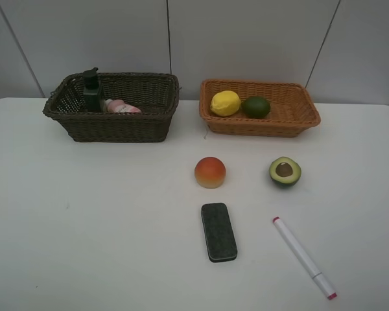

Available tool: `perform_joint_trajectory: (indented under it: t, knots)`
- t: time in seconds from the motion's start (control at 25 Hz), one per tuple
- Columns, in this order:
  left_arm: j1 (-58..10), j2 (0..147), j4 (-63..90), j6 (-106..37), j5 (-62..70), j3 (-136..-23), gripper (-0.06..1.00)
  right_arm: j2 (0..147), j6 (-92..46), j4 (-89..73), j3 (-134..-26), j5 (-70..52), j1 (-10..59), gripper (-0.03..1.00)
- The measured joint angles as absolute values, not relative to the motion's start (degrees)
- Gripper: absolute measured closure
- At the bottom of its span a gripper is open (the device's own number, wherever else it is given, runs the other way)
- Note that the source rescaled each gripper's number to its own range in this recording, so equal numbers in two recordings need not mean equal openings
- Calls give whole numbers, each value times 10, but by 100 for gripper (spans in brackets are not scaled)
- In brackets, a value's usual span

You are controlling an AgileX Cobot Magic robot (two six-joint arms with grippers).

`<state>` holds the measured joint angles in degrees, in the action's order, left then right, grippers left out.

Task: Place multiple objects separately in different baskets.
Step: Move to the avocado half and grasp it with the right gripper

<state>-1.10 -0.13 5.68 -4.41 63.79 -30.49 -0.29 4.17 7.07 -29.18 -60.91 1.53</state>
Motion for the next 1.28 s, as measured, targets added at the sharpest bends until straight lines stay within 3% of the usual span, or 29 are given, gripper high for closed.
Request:
perform_joint_trajectory:
  t: [0.84, 1.08, 1.28]
  knots:
    - [-11, -1, 86, -44, 611, -292, 3, 5, 42, 73, -292, -609, 15, -2]
    - [-11, -1, 86, -44, 611, -292, 3, 165, 61, 74, -303, -604, 15, -2]
    - [-11, -1, 86, -44, 610, -292, 3, 402, 111, 73, -375, -594, 15, -2]
